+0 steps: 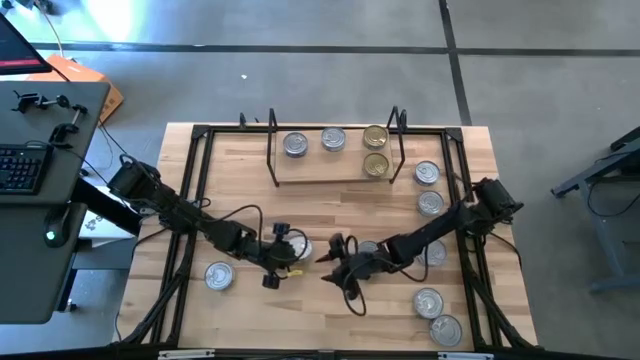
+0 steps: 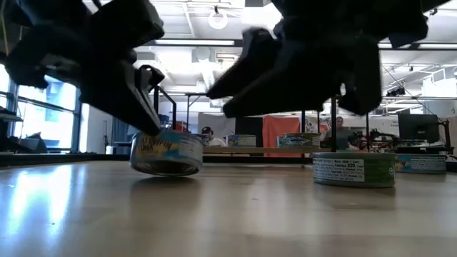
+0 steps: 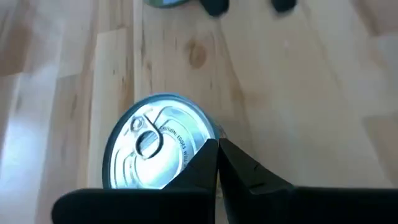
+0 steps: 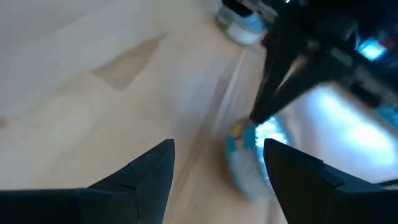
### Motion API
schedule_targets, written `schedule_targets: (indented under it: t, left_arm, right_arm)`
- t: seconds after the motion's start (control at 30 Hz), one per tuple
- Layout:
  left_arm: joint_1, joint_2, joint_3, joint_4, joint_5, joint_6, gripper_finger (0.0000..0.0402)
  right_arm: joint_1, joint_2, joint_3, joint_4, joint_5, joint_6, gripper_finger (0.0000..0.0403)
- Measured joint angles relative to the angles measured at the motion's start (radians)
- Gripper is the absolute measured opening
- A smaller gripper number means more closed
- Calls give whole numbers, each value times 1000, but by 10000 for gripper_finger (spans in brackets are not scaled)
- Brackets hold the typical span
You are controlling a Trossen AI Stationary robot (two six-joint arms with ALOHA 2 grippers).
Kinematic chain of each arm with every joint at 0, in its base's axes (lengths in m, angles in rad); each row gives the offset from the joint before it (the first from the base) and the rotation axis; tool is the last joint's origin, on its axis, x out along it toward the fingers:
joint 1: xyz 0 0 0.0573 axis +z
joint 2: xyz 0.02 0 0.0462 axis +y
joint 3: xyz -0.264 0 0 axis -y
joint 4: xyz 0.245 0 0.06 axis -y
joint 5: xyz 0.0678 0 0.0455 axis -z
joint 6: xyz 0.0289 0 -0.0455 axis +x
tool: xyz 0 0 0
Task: Stack canned seafood by type on shelf
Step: Put the light blue tuna can on the shelf and align it with the other light blue tuna can
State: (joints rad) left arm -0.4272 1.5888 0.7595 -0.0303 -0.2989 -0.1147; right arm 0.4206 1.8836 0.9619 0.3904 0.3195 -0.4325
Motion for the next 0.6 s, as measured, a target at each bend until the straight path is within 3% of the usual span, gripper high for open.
schedule_targets:
  t: [0.13,0.3,0.6]
  left_arm:
    - [4,1,27,3,9,-41,1]
    - [4,1,44,15,9,-65,1]
    - [9,-1,46,128,10,-59,0]
  right_arm:
    - [10,70,0,124,140,-117,239]
    - [5,134,0,241,154,-193,239]
    - [-9,157,0,260,159,-182,232]
